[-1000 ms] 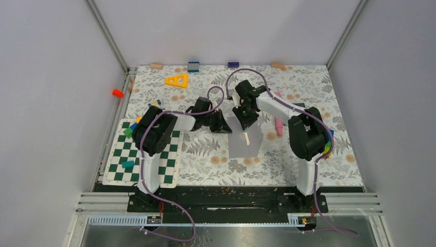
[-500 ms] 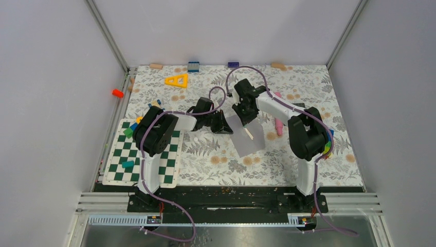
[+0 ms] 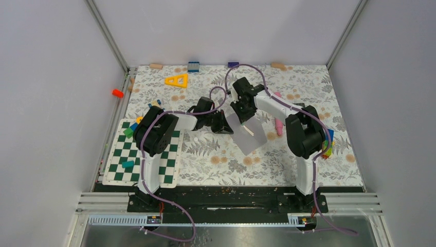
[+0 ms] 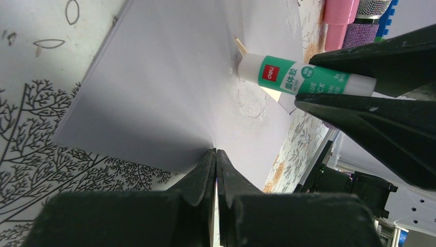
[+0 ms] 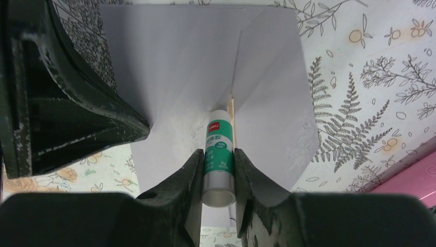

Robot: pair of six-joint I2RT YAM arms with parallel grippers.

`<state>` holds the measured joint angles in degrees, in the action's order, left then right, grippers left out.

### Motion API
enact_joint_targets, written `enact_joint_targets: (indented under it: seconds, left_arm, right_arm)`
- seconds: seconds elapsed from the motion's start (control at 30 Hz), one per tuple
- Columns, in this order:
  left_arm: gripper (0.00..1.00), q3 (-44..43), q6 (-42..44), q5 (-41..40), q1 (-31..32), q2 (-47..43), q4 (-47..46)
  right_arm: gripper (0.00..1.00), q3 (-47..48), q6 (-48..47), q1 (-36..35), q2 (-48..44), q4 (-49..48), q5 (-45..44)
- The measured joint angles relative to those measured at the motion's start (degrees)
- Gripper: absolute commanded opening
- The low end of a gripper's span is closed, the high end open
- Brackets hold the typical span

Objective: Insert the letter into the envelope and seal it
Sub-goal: Paint the envelope at the center of the board.

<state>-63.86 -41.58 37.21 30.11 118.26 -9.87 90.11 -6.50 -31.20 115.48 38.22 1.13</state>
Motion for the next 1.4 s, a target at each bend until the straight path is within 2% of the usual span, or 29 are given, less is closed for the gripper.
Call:
enact_joint_targets:
  seconds: [0.5, 0.9, 1.4]
  left_arm:
    - [0.0, -0.5, 0.2, -0.1, 0.0, 0.1, 0.8]
    - [0.0, -0.5, 0.2, -0.4, 0.1, 0.1, 0.9]
    - [0.0, -0.5, 0.1, -0.6, 0.2, 0.1, 0.9]
  right_arm:
    - [0.0, 1.4, 0.7, 0.0, 1.2, -1.4, 1.5]
    - [0.0, -4.6, -1.9, -0.1, -2.9, -2.6, 2.0]
    - [0.0, -6.5, -2.9, -0.4, -4.7, 1.8, 4.9]
